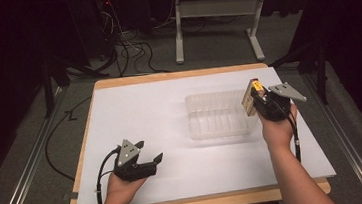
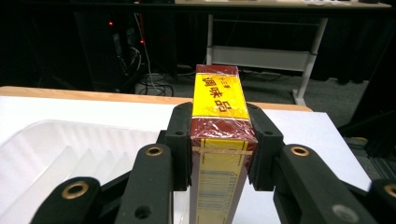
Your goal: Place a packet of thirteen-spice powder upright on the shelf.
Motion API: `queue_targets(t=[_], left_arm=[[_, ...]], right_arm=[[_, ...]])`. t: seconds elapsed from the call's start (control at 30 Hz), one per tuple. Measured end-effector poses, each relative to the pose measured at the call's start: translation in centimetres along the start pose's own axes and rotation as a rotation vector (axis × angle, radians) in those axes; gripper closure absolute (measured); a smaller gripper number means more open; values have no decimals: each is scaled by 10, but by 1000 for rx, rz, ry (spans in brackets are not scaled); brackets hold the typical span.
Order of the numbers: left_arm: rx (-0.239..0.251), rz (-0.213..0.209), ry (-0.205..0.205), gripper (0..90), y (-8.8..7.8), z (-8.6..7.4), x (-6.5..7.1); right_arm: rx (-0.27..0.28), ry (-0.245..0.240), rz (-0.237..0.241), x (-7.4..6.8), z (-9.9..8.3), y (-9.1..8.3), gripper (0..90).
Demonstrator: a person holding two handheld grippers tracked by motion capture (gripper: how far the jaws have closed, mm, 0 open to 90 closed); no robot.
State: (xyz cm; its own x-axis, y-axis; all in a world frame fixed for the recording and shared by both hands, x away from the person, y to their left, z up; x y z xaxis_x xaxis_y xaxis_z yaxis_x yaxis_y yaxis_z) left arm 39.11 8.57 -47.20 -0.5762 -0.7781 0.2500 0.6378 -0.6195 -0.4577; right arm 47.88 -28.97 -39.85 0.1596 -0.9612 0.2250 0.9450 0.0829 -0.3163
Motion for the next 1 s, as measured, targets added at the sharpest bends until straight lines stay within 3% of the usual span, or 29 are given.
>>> queue_targets(t=[0.43, 0.67, 0.93, 1.0], left_arm=[[-1, -4, 0, 221, 1, 0, 1], [-2, -4, 3, 221, 0, 0, 1], [-2, -3, 1, 221, 0, -1, 1], [-1, -2, 1, 220, 0, 0, 0]], right_arm=[[-41, -18, -39, -11, -13, 16, 676], [-70, 11, -35, -13, -29, 24, 676], [-97, 10, -23, -17, -44, 27, 672], [-83, 7, -23, -17, -47, 26, 670]])
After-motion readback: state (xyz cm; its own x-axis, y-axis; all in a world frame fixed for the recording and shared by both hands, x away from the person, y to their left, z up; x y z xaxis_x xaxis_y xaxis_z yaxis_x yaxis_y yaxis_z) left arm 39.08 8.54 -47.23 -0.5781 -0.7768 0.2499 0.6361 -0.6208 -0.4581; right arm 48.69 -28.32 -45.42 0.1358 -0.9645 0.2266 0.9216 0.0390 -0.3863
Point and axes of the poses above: each handheld gripper's, and its own axes: y roughly forward along the jaws, z roughly out of its top, x roughly to its right, the point moved 8 cm from there along y, roughly forward along the jaws, and after that the axes turned 14 degrees about -y, right-handed, at the moved point
